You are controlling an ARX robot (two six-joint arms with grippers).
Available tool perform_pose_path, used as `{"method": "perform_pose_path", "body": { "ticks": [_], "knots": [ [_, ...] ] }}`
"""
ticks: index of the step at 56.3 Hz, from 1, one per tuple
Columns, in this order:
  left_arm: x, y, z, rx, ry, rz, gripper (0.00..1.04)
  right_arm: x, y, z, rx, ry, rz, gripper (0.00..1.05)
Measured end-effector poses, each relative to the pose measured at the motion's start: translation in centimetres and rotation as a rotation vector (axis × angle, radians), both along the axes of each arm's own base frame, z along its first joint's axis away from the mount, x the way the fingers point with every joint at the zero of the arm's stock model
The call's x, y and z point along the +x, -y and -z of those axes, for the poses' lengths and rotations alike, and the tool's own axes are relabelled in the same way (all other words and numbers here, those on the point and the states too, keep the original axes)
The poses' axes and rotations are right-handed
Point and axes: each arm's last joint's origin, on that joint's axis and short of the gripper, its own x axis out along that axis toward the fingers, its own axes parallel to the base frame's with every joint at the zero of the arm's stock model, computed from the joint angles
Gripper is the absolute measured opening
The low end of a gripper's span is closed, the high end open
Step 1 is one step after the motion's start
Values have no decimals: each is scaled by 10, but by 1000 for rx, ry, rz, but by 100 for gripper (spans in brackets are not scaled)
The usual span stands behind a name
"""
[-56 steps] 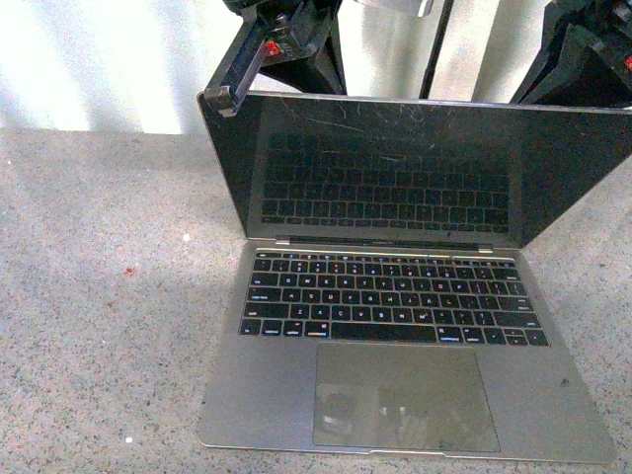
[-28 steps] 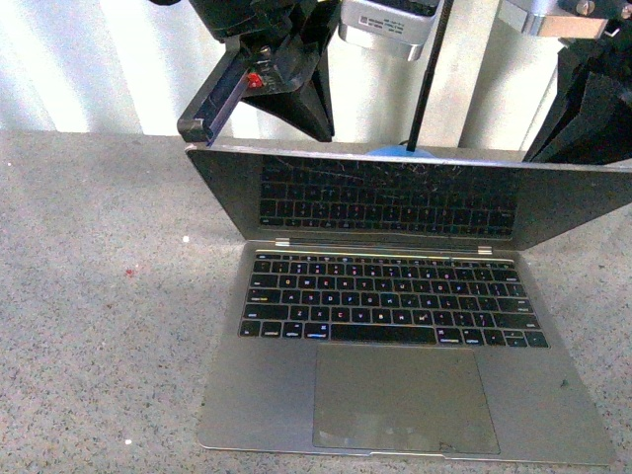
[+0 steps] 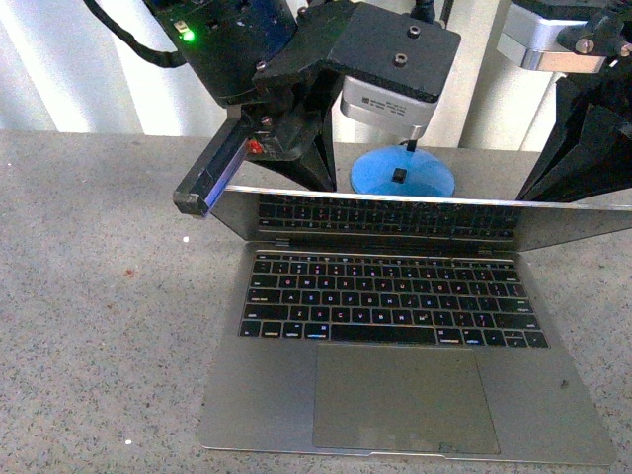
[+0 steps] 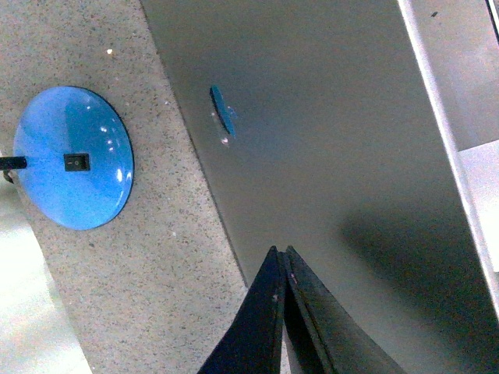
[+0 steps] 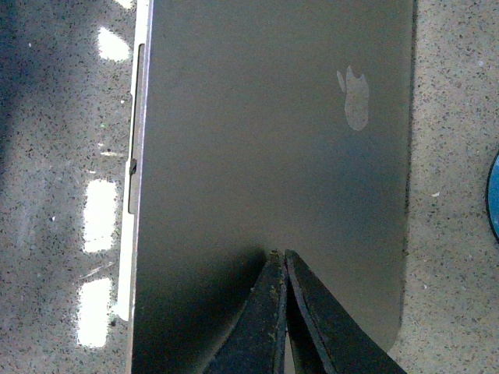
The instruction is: Close laptop
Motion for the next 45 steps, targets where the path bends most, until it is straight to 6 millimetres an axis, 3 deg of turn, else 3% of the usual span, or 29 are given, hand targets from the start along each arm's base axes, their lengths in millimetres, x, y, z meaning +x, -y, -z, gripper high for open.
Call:
{"method": "perform_pose_path", "body": {
  "ticks": [45],
  "knots": [
    [-13,6,21,-16,-20,20,4,-7,-5,20,25,-29,-8,3]
  ]
}}
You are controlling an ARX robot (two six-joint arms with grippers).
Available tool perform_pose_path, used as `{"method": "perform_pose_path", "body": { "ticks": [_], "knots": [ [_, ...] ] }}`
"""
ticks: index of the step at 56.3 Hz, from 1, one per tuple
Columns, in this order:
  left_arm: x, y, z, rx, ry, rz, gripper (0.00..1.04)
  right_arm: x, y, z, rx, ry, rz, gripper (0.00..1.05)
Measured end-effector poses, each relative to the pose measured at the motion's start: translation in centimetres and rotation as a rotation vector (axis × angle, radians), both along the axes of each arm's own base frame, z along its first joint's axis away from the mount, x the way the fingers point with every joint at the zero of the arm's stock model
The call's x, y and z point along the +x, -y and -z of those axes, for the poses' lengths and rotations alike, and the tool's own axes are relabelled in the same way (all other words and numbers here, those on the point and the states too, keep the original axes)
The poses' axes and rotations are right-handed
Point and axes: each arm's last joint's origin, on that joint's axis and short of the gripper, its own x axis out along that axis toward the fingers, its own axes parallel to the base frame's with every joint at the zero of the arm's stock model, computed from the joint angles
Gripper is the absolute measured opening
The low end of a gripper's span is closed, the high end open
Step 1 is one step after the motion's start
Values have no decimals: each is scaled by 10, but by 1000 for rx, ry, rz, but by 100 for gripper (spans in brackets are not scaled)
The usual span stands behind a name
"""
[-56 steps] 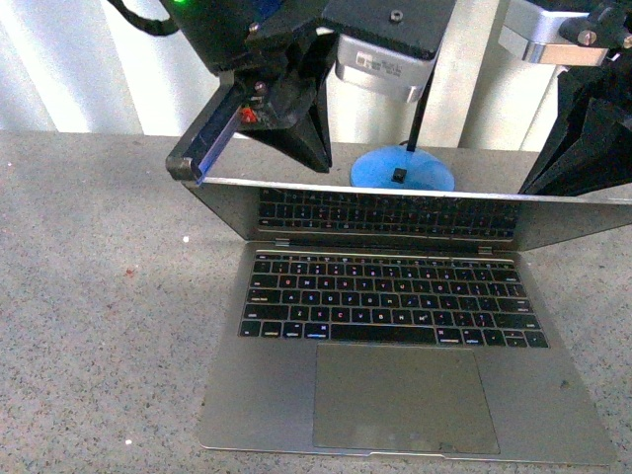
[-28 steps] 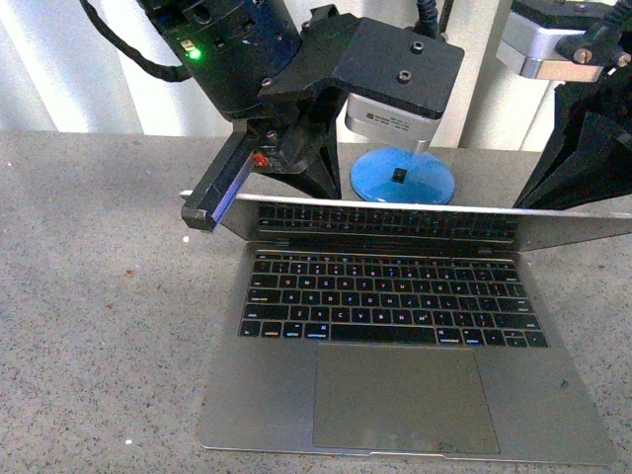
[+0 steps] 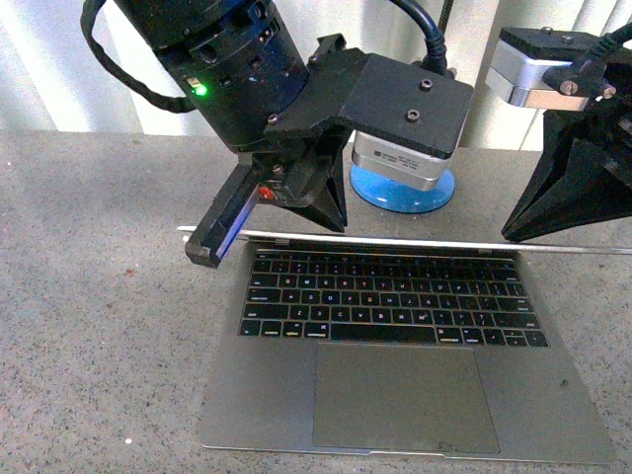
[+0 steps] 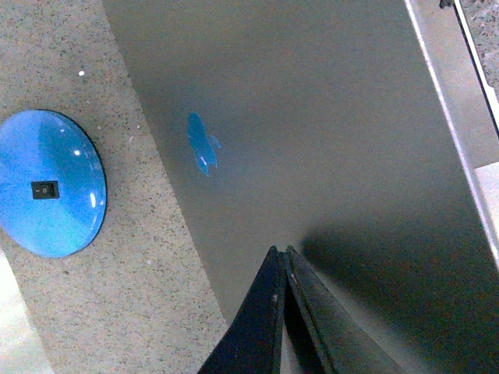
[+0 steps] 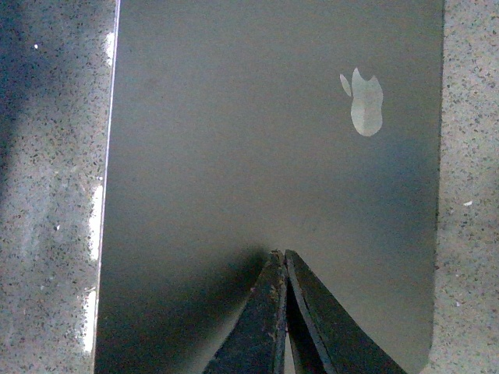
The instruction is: Close laptop
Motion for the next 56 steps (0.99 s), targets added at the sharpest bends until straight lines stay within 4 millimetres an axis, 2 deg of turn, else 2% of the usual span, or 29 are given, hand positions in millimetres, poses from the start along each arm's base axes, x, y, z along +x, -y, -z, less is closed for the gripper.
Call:
{"method": "perform_pose_path", "body": {
  "ticks": [18,32,56],
  "knots": [
    [-5,1,12,-17,-11,8,4,-3,-6,10,8,-9,-10,3],
    [-10,4,25,-34,-27,19,4,-4,-10,28,20,-35,-9,3],
    [-20,8,62,-39,-87,32,4,-9,-18,60,60,-87,-1,3]
  ]
}}
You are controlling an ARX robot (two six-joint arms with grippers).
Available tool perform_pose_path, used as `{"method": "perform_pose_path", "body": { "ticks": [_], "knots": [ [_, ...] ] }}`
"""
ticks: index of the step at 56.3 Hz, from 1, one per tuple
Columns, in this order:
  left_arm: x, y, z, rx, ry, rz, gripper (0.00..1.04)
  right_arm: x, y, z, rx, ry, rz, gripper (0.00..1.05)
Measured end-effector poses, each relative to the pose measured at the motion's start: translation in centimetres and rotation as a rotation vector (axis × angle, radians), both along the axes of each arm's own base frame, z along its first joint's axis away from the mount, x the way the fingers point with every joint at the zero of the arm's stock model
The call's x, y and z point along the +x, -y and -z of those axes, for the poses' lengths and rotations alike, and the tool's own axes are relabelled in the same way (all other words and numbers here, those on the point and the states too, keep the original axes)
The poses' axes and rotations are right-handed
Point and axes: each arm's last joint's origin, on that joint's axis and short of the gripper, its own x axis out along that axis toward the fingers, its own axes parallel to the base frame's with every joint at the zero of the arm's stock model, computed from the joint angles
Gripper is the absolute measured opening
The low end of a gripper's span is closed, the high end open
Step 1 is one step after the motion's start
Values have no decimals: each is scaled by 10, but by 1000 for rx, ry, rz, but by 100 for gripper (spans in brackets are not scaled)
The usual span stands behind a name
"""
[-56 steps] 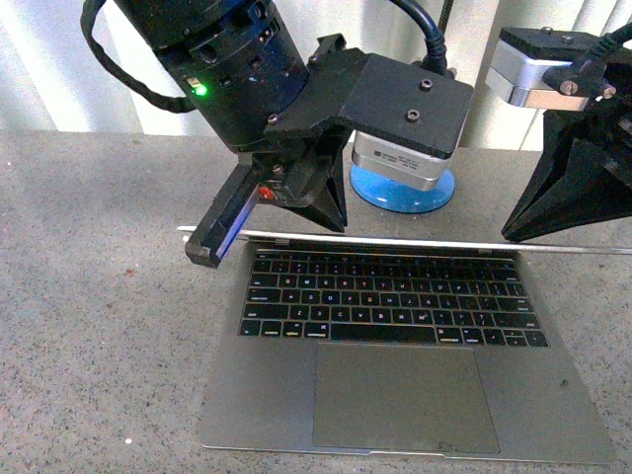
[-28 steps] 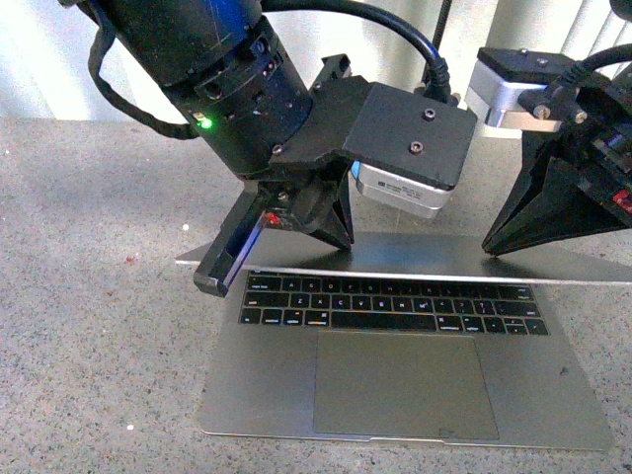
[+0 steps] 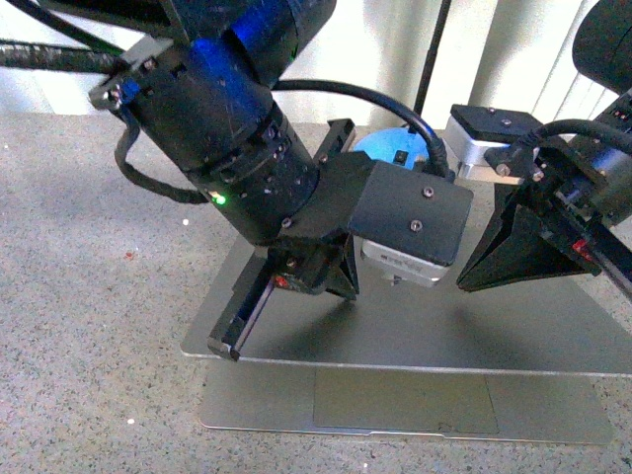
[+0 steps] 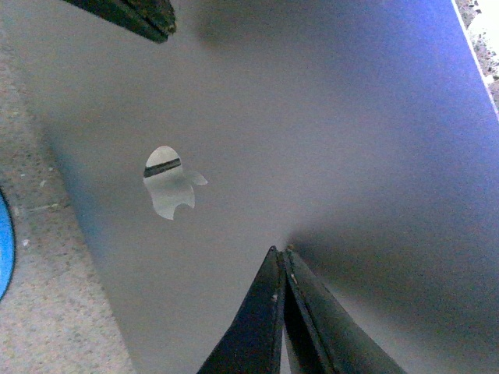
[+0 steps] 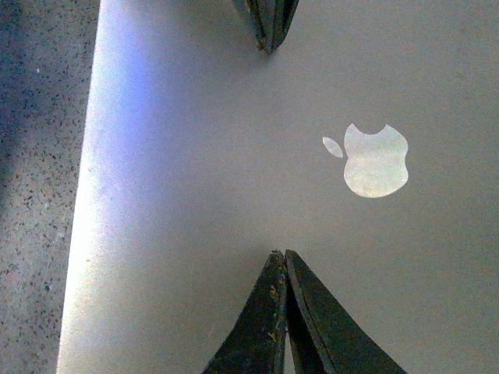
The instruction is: Close laptop
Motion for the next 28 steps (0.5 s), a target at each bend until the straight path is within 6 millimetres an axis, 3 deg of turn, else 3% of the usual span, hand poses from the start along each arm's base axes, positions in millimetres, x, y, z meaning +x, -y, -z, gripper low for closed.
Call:
{"method": "perform_pose_path", "body": {
  "ticks": [14,28],
  "knots": [
    [-13,0,32,10,-55,2,4,-14,-3,31,-10,-70,-5,3],
    [-19,-2,45,22,-84,1,4,-19,-2,38,-25,-97,-5,3]
  ]
}}
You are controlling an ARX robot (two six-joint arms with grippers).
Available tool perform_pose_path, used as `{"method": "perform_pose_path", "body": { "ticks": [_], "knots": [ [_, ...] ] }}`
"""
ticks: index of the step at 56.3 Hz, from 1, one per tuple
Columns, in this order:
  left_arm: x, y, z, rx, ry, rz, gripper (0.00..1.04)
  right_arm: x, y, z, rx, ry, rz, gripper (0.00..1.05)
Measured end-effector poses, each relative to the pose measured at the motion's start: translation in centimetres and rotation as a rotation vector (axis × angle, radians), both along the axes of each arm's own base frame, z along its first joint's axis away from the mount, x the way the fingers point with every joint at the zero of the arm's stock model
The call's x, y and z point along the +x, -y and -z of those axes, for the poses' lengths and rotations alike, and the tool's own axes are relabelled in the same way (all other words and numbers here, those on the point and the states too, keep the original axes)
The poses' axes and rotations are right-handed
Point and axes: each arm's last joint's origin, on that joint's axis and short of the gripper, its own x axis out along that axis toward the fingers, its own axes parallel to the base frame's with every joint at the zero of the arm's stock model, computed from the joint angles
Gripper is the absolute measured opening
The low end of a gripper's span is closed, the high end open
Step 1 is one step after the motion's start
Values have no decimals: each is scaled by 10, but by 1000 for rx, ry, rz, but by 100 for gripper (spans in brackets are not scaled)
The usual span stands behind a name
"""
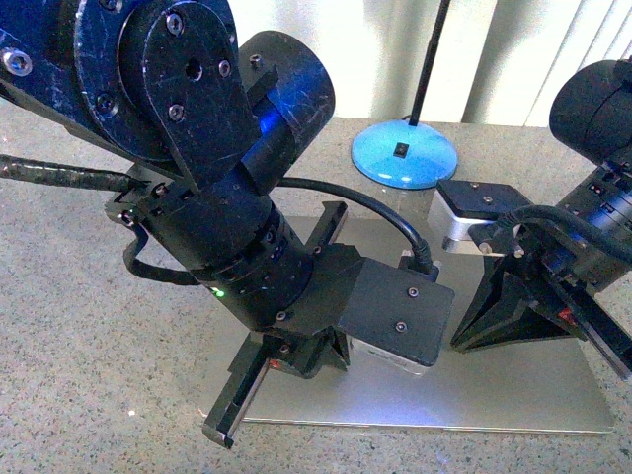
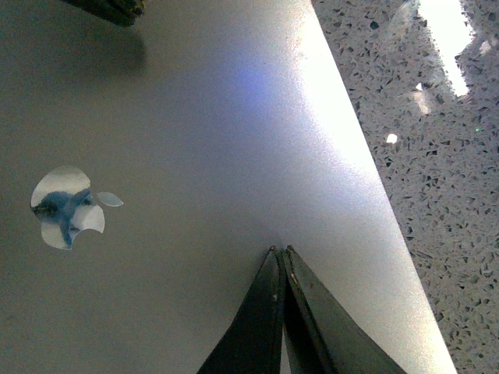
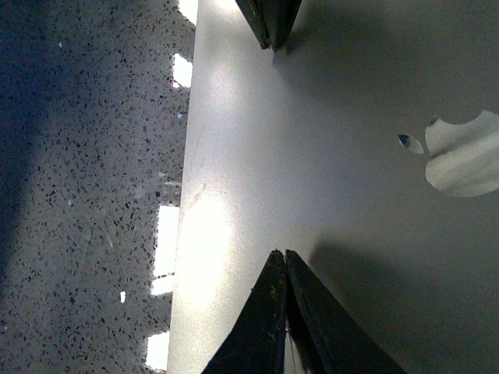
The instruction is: Close laptop
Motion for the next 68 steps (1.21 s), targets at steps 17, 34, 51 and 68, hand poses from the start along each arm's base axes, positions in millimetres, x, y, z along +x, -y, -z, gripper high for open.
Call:
{"method": "perform_pose_path", "body": {
  "ticks": [17,34,51,68],
  "knots": [
    [2,-3,-4,-8,3,-15,4,0,1,1,-2,6,3,3],
    [10,-7,-42,-127,103,-73,4,2,0,-15,49,90,29,3],
    [12,-21,-112,-353,260,-156,4,5,-3,-65,199,358,83,3],
    [-5,-59,-197,-624,442,-316,4,-7,-7,-140,323,734,170,3]
  ]
}}
